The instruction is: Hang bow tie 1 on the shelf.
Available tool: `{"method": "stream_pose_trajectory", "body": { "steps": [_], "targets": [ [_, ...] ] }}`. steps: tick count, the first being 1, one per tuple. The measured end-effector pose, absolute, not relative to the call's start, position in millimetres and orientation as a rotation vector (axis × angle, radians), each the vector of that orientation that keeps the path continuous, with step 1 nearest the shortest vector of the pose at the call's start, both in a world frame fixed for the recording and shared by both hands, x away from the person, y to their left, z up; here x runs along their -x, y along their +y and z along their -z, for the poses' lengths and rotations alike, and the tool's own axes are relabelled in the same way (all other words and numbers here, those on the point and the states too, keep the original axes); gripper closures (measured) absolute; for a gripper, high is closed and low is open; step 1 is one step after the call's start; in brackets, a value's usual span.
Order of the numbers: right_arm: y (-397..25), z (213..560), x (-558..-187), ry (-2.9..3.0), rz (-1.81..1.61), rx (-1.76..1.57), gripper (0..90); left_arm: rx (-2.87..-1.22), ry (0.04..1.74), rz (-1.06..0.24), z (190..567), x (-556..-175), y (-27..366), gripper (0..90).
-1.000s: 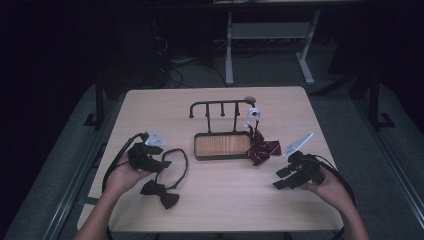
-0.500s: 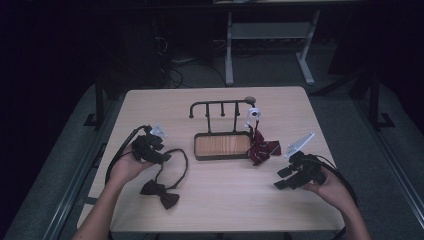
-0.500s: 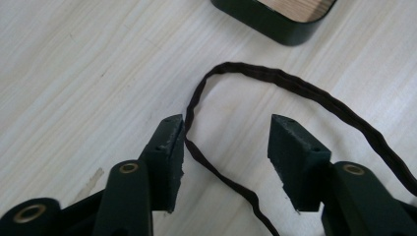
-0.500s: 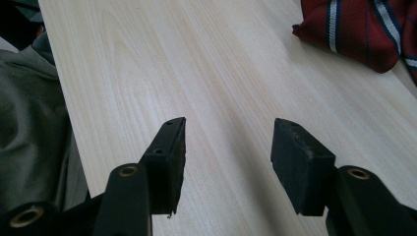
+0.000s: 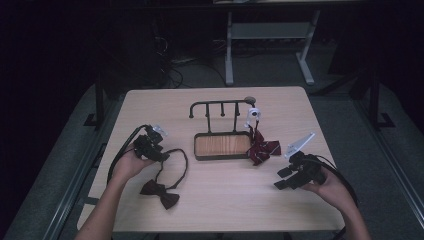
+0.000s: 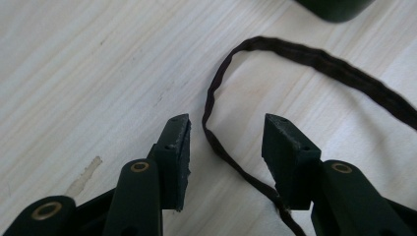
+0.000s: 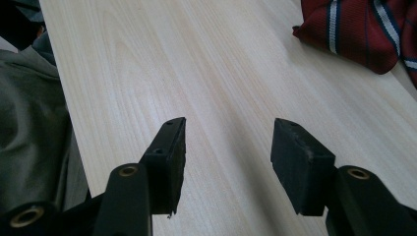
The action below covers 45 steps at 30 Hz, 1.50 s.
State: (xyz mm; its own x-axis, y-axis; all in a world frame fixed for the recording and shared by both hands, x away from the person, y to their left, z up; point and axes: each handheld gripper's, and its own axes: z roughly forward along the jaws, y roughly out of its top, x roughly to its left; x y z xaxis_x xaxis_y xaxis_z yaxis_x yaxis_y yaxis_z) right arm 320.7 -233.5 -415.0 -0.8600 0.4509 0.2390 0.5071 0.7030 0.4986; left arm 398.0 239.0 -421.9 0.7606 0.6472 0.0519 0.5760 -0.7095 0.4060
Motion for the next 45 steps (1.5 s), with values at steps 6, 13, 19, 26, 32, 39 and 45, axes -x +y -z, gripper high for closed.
{"method": "stream_pose_trajectory", "body": {
  "steps": [6,13,19,26,32,39,45],
  "targets": [
    [-234.1,413.7,-320.0,-2.810,0.877,0.792,47.3,-2.605,0.957,-0.242,427.4,-401.8,238.6,59.7],
    [-233.8,413.4,-319.6,-2.810,0.873,0.787,47.9,-2.608,0.990,-0.227,432.3,-406.4,240.5,65.6],
    [-234.0,413.9,-320.0,-2.808,0.876,0.788,47.5,-2.617,1.002,-0.215,436.5,-409.3,240.9,69.2],
    [-234.1,414.2,-320.7,-2.805,0.884,0.785,47.5,-2.619,1.022,-0.202,438.5,-411.0,241.3,77.5],
    [-237.3,415.2,-322.0,-2.794,0.907,0.802,47.7,-2.660,1.000,-0.188,437.2,-409.7,242.7,89.3],
    [-240.7,417.2,-323.1,-2.784,0.909,0.827,47.6,-2.638,0.992,-0.174,430.6,-405.5,246.3,89.7],
    [-243.0,419.7,-323.7,-2.777,0.904,0.849,47.2,-2.625,0.976,-0.170,423.1,-400.3,249.4,89.9]
  ]
}}
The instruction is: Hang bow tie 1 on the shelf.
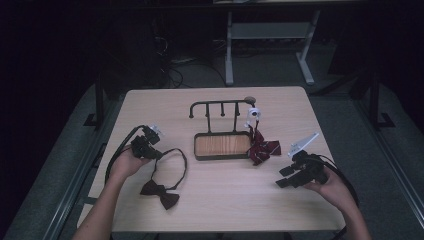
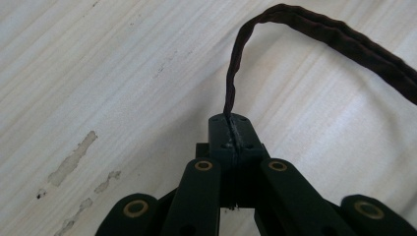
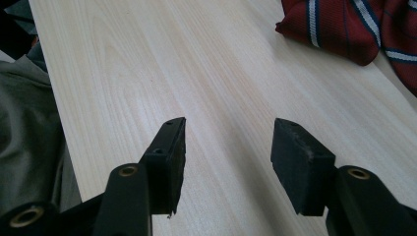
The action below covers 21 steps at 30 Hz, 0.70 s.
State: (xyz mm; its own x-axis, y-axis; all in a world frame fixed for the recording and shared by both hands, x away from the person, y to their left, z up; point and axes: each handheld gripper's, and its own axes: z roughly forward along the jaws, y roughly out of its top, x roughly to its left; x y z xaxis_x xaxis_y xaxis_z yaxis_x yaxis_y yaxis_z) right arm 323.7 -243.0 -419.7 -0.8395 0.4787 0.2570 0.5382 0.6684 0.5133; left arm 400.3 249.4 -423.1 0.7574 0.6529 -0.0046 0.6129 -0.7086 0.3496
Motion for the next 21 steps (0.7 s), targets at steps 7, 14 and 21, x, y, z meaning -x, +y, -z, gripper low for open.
{"method": "stream_pose_trajectory", "body": {
  "steps": [7,14,21],
  "targets": [
    [-242.7,420.4,-324.2,-2.781,0.903,0.848,47.3,-2.645,0.914,-0.183,408.8,-394.2,244.1,90.0],
    [-246.0,420.4,-325.0,-2.784,0.913,0.848,47.5,-2.639,0.869,-0.184,394.6,-387.3,241.4,89.9],
    [-247.1,420.6,-324.4,-2.780,0.904,0.863,47.5,-2.645,0.818,-0.212,379.6,-381.5,237.8,89.9]
  ]
}}
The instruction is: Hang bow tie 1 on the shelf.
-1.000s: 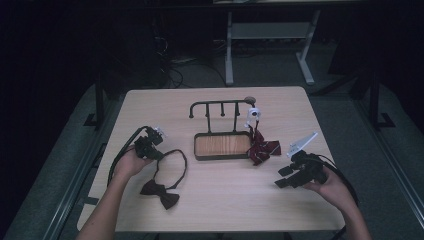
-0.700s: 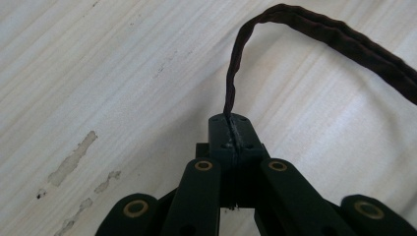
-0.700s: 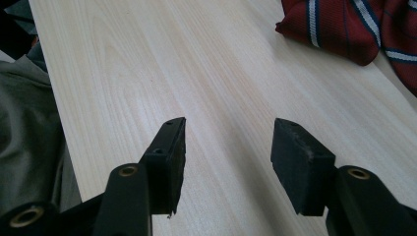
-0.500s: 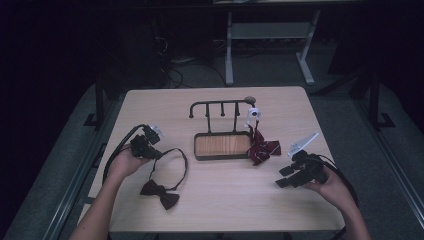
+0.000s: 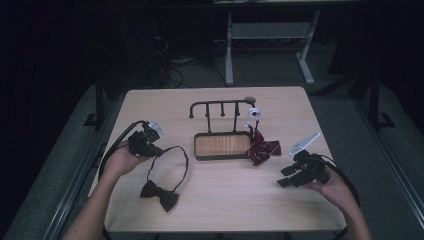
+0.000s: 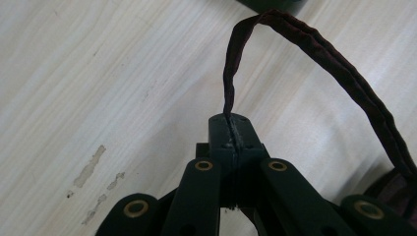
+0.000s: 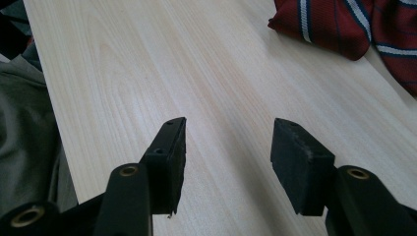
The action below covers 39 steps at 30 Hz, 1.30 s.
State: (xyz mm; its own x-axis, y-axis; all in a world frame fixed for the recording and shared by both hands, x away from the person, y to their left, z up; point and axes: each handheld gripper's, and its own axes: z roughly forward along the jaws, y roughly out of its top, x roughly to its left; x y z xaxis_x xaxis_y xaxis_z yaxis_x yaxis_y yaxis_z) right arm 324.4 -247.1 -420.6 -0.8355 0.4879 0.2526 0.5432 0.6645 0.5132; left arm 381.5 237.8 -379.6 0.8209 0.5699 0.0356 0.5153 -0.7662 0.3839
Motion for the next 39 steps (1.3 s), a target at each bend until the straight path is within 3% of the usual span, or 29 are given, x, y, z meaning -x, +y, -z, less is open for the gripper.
{"method": "stream_pose_trajectory", "body": {
  "steps": [39],
  "targets": [
    [-251.6,417.9,-324.2,-2.783,0.912,0.873,47.1,-2.607,0.660,-0.218,321.3,-359.4,231.2,90.0]
  ]
}}
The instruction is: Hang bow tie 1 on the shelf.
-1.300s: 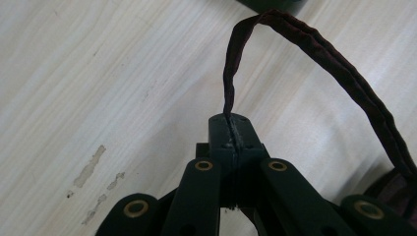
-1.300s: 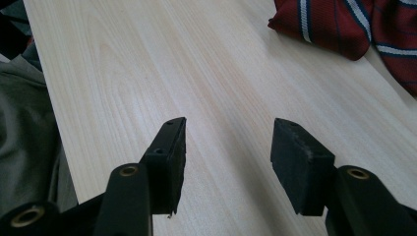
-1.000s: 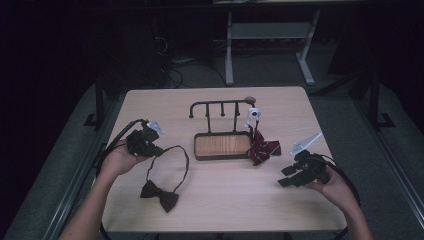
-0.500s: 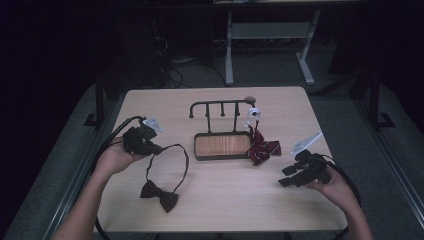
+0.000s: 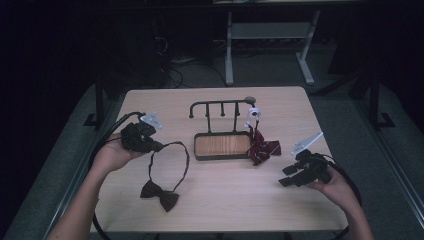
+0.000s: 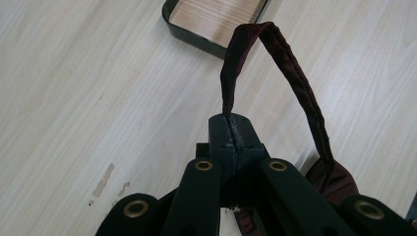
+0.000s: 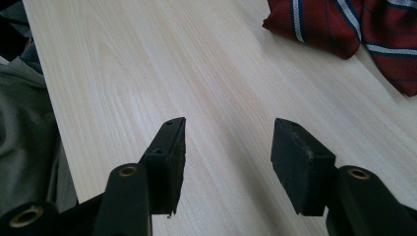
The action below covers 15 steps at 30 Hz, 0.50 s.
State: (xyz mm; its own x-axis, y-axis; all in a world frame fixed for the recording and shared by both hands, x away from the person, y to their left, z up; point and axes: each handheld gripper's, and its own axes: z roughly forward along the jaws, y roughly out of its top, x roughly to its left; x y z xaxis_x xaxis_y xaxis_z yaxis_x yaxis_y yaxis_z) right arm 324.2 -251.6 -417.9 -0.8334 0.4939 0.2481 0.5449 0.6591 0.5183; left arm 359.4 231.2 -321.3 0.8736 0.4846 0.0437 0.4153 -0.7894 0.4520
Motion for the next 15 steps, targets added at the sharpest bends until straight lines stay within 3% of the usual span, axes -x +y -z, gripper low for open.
{"method": "stream_pose_trajectory", "body": {
  "steps": [15],
  "targets": [
    [-252.7,417.8,-325.3,-2.781,0.923,0.868,47.3,-2.602,0.619,-0.218,301.0,-356.5,227.2,90.0]
  ]
}}
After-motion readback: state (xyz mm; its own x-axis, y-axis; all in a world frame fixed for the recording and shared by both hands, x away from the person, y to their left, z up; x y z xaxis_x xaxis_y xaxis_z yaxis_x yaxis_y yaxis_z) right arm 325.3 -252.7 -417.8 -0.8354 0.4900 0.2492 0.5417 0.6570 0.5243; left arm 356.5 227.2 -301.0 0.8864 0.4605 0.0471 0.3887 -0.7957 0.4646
